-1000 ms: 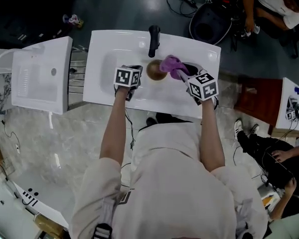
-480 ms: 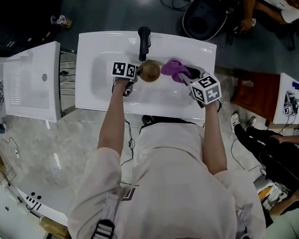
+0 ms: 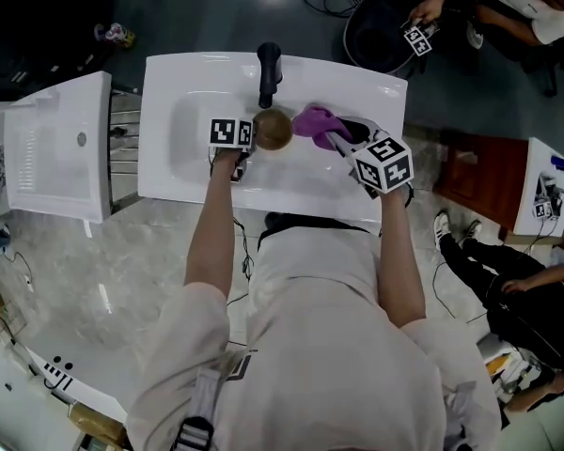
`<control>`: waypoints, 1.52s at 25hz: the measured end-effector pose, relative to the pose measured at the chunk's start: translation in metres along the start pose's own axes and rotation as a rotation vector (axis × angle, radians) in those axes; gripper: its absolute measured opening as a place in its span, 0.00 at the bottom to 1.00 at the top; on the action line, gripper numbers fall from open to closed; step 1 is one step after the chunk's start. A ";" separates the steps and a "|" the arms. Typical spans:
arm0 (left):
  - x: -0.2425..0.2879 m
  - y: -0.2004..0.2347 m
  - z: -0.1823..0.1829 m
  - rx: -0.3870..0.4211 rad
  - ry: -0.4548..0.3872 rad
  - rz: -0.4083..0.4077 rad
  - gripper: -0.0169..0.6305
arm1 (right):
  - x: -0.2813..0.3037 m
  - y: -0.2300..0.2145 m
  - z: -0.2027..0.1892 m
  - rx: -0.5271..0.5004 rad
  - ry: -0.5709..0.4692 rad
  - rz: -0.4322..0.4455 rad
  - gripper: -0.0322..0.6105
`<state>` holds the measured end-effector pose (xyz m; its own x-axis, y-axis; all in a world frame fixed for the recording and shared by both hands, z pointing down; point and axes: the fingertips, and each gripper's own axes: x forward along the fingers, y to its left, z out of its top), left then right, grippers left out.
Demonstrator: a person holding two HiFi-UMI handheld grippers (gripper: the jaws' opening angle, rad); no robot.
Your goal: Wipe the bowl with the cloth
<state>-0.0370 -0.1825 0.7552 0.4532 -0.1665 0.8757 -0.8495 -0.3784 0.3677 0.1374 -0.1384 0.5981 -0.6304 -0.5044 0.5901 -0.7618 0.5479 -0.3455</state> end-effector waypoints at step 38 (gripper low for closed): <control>-0.246 0.066 -0.039 -0.226 -0.602 0.341 0.06 | 0.189 0.275 0.016 -1.174 0.296 0.212 0.19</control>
<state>-0.2152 -0.1309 0.5759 0.1678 -0.7386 0.6529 -0.9756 -0.0292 0.2178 -0.1931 -0.0939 0.6031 -0.5508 -0.2453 0.7978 0.0440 0.9460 0.3213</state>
